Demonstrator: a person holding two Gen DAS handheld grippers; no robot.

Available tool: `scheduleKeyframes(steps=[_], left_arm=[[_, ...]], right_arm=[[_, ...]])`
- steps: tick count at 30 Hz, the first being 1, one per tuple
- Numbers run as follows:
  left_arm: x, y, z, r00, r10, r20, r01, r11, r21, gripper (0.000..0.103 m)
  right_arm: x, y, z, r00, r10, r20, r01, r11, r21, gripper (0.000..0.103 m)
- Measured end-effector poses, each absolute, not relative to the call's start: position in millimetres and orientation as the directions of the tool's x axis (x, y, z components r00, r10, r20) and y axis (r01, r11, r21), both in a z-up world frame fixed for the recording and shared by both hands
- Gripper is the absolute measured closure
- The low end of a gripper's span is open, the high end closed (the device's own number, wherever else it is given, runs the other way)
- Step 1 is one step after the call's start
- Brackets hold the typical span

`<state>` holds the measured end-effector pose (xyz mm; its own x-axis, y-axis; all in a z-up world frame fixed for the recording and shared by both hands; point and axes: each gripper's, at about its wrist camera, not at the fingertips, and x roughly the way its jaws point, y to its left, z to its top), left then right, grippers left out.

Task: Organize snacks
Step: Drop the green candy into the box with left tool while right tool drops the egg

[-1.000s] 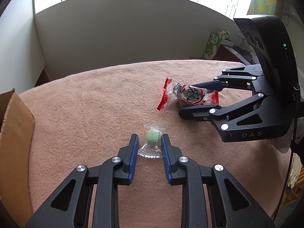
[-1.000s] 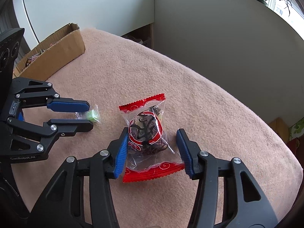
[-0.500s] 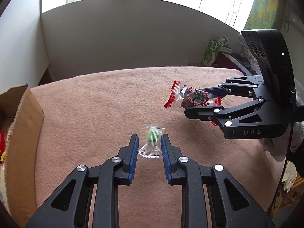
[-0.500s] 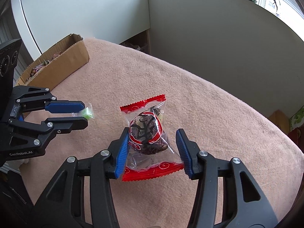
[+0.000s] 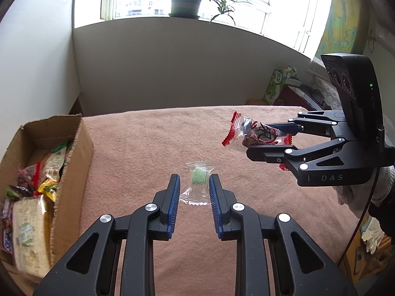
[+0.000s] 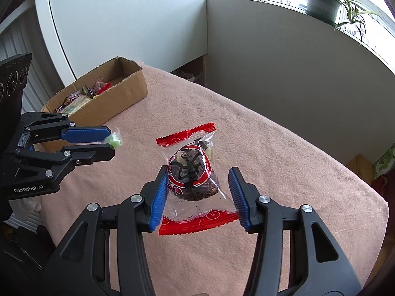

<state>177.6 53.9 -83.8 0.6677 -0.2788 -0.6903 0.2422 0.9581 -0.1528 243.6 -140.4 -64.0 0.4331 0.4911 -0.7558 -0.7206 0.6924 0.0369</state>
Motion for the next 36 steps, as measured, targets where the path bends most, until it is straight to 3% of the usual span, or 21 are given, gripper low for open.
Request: scheduleKeyframes(steps=[18,36], left_arm=[[143.9,130.5,-57.2,0.749,-0.176,-0.639,0.114,0.984,-0.137,0.081],[140.8,226.9,-65.2,0.760,-0.020,-0.649,-0.095,0.985,-0.141,0.080]], right_arm=[[223.9,-48.9,-32.7,0.408,0.570,-0.713,-0.785,0.618,0.046,0.052],[245.0,64.7,-41.1,0.321,0.609,-0.726,-0.820,0.562,0.109,0.052]])
